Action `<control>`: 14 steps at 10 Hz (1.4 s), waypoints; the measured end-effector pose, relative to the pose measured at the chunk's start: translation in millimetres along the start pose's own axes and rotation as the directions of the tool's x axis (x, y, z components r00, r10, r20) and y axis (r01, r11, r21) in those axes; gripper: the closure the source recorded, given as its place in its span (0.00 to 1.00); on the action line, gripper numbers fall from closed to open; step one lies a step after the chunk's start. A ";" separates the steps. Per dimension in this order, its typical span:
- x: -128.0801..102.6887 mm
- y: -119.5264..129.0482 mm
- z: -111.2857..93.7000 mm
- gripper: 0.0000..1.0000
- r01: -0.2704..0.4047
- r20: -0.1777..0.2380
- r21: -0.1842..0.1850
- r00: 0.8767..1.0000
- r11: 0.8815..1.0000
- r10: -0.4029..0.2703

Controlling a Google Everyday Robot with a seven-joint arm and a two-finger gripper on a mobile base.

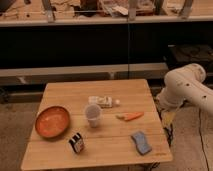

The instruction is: Knock the eraser over

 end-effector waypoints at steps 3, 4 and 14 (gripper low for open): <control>0.0 0.0 0.0 0.20 0.000 0.000 0.000 1.000 1.000 0.000; 0.0 0.0 0.0 0.20 0.000 0.000 0.000 1.000 1.000 0.000; -7.1 2.4 5.7 0.20 0.029 0.002 0.009 1.000 1.000 -0.029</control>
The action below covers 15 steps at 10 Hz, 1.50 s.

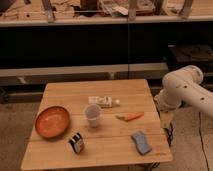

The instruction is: Knock the eraser over

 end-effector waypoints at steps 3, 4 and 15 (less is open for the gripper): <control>-4.7 0.0 1.6 0.20 0.013 0.001 0.002 1.000 1.000 -0.013; -5.2 0.5 2.1 0.20 0.016 0.001 0.003 1.000 1.000 -0.016; -19.4 2.0 6.4 0.20 0.060 0.003 0.012 0.998 0.998 -0.061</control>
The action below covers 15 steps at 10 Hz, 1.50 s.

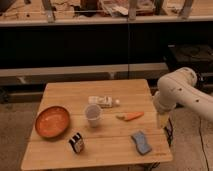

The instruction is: Knock the eraser over

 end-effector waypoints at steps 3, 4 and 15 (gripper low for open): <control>-5.0 -0.3 0.8 0.20 0.015 0.001 0.004 1.000 1.000 -0.015; -5.7 -0.1 0.9 0.20 0.018 0.001 0.004 1.000 1.000 -0.018; -24.0 0.9 1.6 0.20 0.080 0.007 0.015 0.997 0.997 -0.080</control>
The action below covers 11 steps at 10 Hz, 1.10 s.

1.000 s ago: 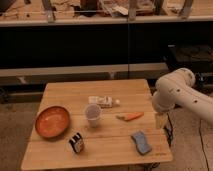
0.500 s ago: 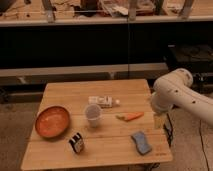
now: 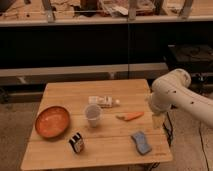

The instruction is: Knock the eraser over

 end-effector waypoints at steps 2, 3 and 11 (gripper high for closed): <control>-3.3 0.0 0.2 0.20 0.012 0.002 0.001 1.000 1.000 -0.012; -5.3 0.1 0.5 0.20 0.018 0.003 0.002 1.000 1.000 -0.018; -26.1 1.2 2.2 0.20 0.085 0.018 0.008 0.996 0.996 -0.085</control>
